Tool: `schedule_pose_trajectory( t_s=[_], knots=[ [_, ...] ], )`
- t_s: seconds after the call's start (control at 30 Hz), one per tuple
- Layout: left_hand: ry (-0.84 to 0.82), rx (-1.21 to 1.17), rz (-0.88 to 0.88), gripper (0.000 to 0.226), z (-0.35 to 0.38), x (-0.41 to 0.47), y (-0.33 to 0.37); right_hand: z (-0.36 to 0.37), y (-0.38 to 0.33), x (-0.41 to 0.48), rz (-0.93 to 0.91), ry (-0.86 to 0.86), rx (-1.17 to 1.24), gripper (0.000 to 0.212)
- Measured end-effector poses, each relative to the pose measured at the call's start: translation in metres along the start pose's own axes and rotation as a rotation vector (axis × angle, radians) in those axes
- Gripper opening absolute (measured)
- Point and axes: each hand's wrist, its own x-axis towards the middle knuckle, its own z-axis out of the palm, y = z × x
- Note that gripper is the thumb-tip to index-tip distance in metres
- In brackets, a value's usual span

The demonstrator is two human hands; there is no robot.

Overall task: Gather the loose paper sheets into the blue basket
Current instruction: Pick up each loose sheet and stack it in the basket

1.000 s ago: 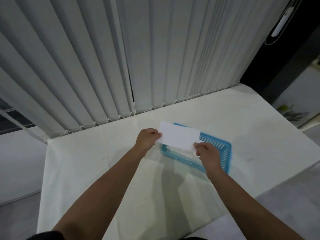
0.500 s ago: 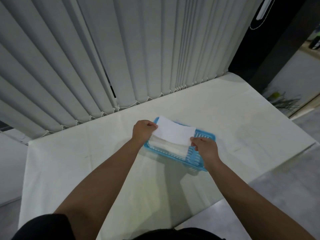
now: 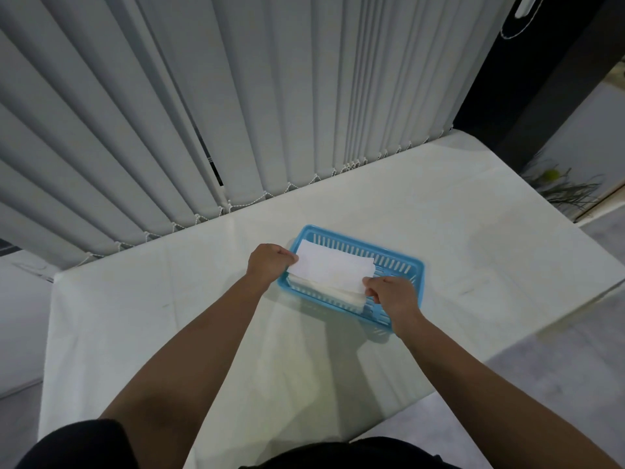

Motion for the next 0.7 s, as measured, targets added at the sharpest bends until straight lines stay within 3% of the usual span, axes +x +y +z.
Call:
schedule_pose_trajectory(
  t_s=[0.33, 0.57, 0.7],
  knots=[
    [-0.023, 0.117, 0.054, 0.02, 0.004, -0.001, -0.009, 0.002, 0.013, 0.0, -0.018, 0.036, -0.062, 0.025],
    [-0.053, 0.22, 0.098, 0.033, 0.007, -0.003, -0.008, 0.003, 0.018, 0.002, -0.029, 0.057, -0.137, 0.014],
    [-0.042, 0.295, 0.154, 0.032, 0.01, -0.008, -0.005, 0.003, 0.018, 0.001, -0.034, 0.051, -0.094, 0.029]
  ],
)
